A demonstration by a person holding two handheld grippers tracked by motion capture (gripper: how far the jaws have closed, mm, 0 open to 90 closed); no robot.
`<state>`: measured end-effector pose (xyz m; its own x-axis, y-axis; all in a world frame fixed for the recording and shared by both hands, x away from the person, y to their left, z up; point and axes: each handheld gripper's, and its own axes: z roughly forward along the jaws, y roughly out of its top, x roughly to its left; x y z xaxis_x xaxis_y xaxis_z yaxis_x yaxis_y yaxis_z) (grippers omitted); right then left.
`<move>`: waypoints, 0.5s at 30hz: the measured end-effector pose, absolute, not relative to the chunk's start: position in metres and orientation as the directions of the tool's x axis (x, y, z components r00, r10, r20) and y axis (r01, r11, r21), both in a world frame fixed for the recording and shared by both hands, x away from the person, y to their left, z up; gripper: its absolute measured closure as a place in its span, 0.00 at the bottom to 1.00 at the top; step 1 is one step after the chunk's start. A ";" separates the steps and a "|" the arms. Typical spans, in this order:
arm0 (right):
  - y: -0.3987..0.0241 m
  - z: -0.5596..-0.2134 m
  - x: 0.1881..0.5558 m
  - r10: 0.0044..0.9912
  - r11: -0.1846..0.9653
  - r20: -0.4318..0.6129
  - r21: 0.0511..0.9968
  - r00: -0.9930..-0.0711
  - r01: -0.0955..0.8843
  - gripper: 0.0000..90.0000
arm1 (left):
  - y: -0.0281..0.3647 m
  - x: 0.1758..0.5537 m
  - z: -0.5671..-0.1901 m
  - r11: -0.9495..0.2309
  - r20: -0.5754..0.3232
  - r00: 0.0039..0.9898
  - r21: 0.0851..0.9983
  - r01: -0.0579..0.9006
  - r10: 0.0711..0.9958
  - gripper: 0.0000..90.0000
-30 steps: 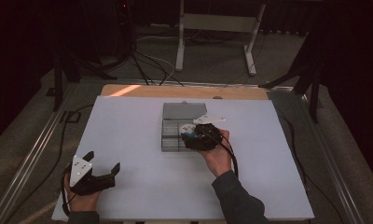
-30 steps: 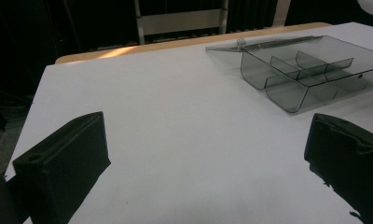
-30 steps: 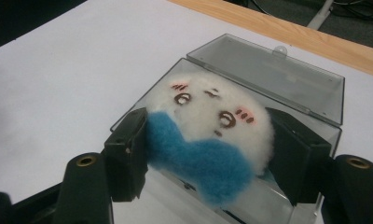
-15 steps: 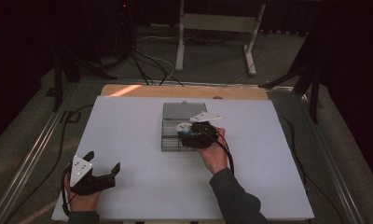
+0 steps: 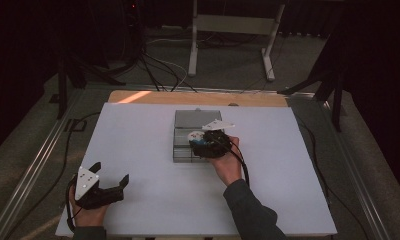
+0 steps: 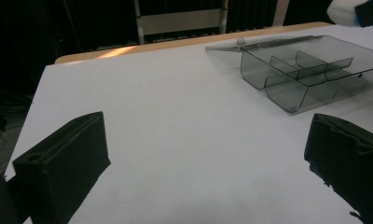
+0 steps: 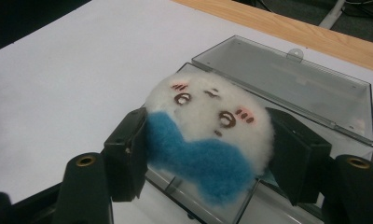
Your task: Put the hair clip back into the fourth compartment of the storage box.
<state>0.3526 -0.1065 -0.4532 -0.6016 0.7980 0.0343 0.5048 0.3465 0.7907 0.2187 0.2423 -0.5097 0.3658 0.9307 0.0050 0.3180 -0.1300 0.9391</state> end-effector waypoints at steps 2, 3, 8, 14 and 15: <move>-0.105 -0.454 0.353 0.797 0.348 0.032 0.791 -0.603 0.502 0.39 | 0.242 0.219 -0.510 -0.130 0.005 0.365 0.939 0.318 0.931 0.01; -0.105 -0.454 0.353 0.797 0.348 0.032 0.791 -0.603 0.502 0.39 | 0.242 0.219 -0.510 -0.130 0.005 0.365 0.939 0.318 0.931 0.01; -0.103 -0.458 0.356 0.796 0.353 0.028 0.790 -0.605 0.501 0.39 | 0.242 0.219 -0.510 -0.130 0.005 0.366 0.939 0.318 0.931 0.01; -0.097 -0.462 0.357 0.792 0.354 0.036 0.785 -0.609 0.508 0.39 | 0.242 0.219 -0.510 -0.133 0.006 0.367 0.938 0.319 0.930 0.01; -0.097 -0.462 0.357 0.792 0.354 0.036 0.785 -0.609 0.508 0.39 | 0.242 0.219 -0.510 -0.133 0.006 0.367 0.938 0.319 0.930 0.01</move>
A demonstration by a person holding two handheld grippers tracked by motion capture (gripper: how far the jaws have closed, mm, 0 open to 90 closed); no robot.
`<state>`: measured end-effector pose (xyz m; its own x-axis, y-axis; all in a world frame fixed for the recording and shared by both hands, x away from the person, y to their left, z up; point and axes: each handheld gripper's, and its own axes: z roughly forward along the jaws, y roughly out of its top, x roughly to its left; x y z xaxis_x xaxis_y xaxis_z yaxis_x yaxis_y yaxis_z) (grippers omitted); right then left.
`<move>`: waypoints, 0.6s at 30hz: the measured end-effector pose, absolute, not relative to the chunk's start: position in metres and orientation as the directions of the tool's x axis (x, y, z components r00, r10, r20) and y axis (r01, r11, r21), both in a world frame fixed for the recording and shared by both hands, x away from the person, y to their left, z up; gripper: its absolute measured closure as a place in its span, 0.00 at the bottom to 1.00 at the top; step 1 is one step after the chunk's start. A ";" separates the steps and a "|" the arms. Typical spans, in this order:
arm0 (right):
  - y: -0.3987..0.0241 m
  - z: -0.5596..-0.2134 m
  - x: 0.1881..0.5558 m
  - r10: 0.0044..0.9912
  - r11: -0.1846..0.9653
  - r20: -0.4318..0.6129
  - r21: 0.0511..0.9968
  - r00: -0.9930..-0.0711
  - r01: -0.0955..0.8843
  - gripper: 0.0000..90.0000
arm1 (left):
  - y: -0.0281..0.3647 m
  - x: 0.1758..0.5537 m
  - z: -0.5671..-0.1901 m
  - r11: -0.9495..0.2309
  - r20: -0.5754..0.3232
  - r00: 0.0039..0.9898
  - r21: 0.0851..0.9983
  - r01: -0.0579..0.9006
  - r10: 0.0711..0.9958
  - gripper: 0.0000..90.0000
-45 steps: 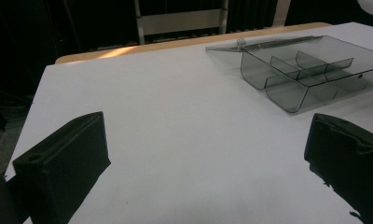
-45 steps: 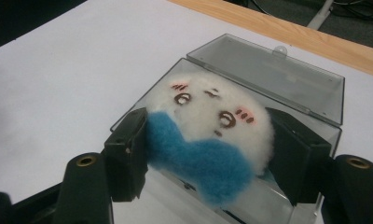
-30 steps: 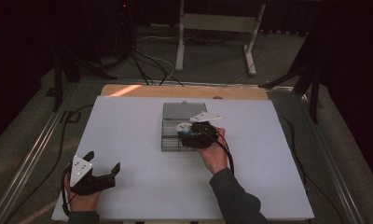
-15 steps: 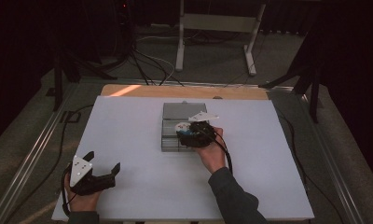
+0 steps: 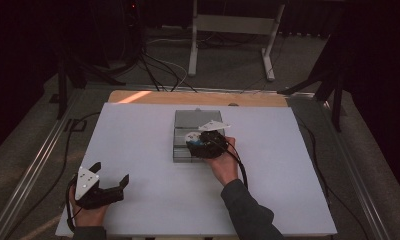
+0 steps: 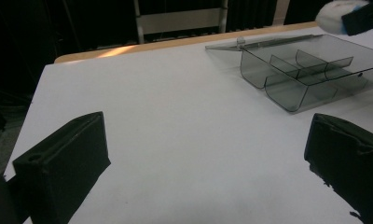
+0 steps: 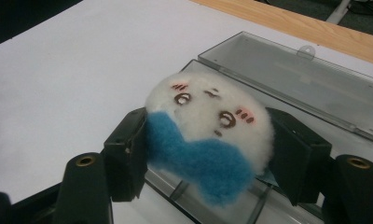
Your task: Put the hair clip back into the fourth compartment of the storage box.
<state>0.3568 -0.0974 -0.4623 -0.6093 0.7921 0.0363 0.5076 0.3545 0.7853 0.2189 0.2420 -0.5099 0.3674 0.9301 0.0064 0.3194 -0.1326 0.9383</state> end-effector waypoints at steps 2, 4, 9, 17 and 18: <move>-0.095 -0.465 0.358 0.792 0.358 0.035 0.783 -0.610 0.510 0.39 | 0.242 0.219 -0.510 -0.132 0.006 0.367 0.939 0.319 0.930 0.01; -0.093 -0.467 0.359 0.792 0.358 0.038 0.780 -0.609 0.513 0.39 | 0.242 0.219 -0.510 -0.130 0.004 0.366 0.939 0.319 0.930 0.01; -0.092 -0.468 0.360 0.791 0.356 0.041 0.781 -0.611 0.513 0.39 | 0.242 0.219 -0.510 -0.133 0.006 0.368 0.938 0.320 0.930 0.01; -0.091 -0.472 0.362 0.788 0.365 0.035 0.777 -0.615 0.513 0.39 | 0.242 0.219 -0.510 -0.133 0.007 0.367 0.938 0.320 0.930 0.01; -0.090 -0.472 0.362 0.788 0.364 0.036 0.777 -0.614 0.513 0.39 | 0.242 0.219 -0.510 -0.133 0.006 0.367 0.938 0.320 0.930 0.01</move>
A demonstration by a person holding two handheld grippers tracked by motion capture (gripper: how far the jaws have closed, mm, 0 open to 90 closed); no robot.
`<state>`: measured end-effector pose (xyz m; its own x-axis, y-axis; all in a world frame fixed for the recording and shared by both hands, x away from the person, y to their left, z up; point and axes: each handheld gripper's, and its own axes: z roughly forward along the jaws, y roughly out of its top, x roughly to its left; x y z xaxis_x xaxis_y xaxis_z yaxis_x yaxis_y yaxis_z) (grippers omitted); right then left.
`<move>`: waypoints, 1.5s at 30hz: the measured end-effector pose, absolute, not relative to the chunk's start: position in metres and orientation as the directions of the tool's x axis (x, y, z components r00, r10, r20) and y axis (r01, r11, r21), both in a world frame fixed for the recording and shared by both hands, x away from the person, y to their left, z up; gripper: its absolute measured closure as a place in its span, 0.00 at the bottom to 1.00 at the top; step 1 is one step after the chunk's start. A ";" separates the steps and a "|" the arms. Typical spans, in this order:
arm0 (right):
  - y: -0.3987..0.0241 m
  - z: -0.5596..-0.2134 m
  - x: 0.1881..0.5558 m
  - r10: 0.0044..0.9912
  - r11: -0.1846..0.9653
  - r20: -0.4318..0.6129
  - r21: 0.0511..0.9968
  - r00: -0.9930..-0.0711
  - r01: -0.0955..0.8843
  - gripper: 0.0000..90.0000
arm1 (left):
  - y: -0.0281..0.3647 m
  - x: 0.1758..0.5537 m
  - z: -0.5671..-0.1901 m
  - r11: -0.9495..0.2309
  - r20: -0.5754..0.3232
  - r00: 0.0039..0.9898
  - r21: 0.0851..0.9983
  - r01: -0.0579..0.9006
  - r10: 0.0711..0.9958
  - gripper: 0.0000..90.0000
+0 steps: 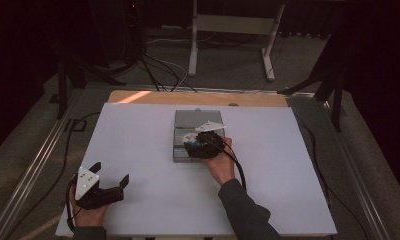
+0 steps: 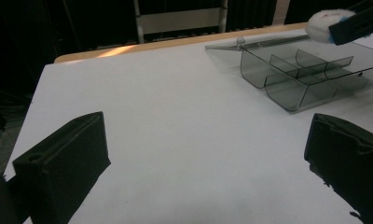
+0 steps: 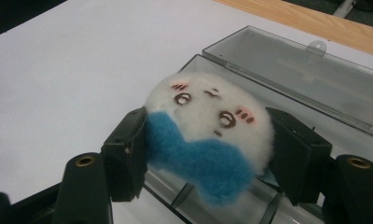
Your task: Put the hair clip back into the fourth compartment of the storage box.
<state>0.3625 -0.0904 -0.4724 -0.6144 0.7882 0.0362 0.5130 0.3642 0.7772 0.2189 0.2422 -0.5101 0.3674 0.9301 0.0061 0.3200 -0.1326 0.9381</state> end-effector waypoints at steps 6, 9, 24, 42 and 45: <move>-0.088 -0.475 0.363 0.785 0.371 0.032 0.775 -0.619 0.511 0.39 | 0.242 0.219 -0.510 -0.132 0.006 0.365 0.938 0.321 0.931 0.01; -0.087 -0.476 0.364 0.784 0.375 0.029 0.774 -0.620 0.510 0.39 | 0.243 0.219 -0.510 -0.129 0.005 0.363 0.938 0.320 0.932 0.01; -0.079 -0.487 0.364 0.778 0.386 0.028 0.767 -0.628 0.513 0.39 | 0.243 0.219 -0.510 -0.131 0.006 0.363 0.938 0.320 0.932 0.01; -0.072 -0.496 0.366 0.774 0.392 0.042 0.752 -0.632 0.530 0.38 | 0.243 0.219 -0.510 -0.133 0.008 0.363 0.938 0.320 0.932 0.01; -0.071 -0.497 0.366 0.774 0.391 0.045 0.751 -0.632 0.532 0.38 | 0.243 0.218 -0.510 -0.131 0.007 0.362 0.938 0.320 0.932 0.01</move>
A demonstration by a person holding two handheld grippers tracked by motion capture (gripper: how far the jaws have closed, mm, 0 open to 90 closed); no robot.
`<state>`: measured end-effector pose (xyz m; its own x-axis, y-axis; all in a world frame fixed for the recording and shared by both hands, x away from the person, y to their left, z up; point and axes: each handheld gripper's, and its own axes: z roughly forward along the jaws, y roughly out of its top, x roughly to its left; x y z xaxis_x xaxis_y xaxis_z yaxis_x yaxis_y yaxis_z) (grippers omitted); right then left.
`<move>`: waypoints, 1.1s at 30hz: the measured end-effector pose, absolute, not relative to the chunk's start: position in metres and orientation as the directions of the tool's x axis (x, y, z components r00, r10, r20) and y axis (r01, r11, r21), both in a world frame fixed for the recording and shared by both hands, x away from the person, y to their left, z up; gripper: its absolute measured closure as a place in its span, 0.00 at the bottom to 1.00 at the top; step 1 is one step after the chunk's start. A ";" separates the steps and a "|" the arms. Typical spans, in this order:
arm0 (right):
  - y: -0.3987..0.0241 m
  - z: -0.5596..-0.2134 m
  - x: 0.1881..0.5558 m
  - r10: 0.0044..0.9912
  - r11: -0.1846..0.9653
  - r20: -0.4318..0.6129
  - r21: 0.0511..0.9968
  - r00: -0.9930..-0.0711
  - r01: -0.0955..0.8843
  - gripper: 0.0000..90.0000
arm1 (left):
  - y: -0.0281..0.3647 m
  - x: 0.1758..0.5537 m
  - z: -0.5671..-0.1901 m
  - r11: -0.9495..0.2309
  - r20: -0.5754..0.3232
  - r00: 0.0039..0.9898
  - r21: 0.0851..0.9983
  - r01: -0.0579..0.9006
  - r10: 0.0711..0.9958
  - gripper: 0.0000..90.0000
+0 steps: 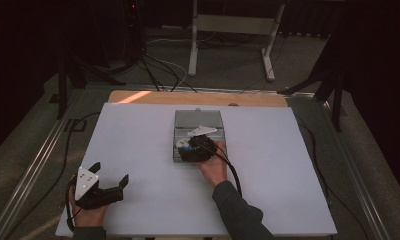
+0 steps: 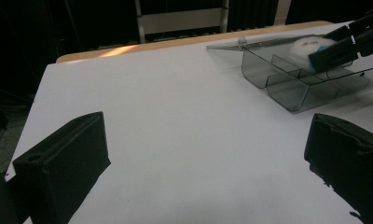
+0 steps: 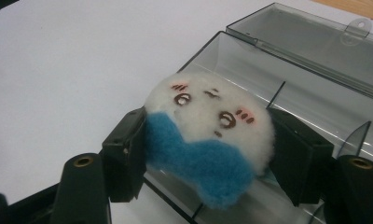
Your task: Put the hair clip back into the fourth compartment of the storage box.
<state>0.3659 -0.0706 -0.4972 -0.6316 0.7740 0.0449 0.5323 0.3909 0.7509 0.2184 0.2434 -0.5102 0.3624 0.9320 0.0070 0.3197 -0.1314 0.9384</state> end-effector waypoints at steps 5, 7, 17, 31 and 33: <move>-0.067 -0.500 0.365 0.773 0.396 0.045 0.746 -0.633 0.536 0.38 | 0.243 0.218 -0.510 -0.133 0.009 0.362 0.938 0.321 0.932 0.01; -0.063 -0.503 0.364 0.768 0.400 0.048 0.744 -0.639 0.536 0.37 | 0.244 0.218 -0.510 -0.130 0.007 0.360 0.939 0.319 0.933 0.01; -0.059 -0.506 0.364 0.765 0.400 0.056 0.740 -0.642 0.541 0.37 | 0.244 0.218 -0.510 -0.130 0.007 0.359 0.938 0.321 0.933 0.01; -0.059 -0.507 0.366 0.771 0.382 0.076 0.739 -0.633 0.555 0.34 | 0.244 0.217 -0.510 -0.128 0.006 0.357 0.938 0.321 0.934 0.01; -0.059 -0.508 0.366 0.774 0.377 0.082 0.737 -0.628 0.561 0.33 | 0.245 0.217 -0.510 -0.128 0.006 0.356 0.938 0.321 0.934 0.01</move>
<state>0.3664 -0.0587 -0.5079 -0.6277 0.7741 0.0818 0.5610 0.3771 0.7369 0.2174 0.2447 -0.5104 0.3563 0.9344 0.0061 0.3206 -0.1283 0.9385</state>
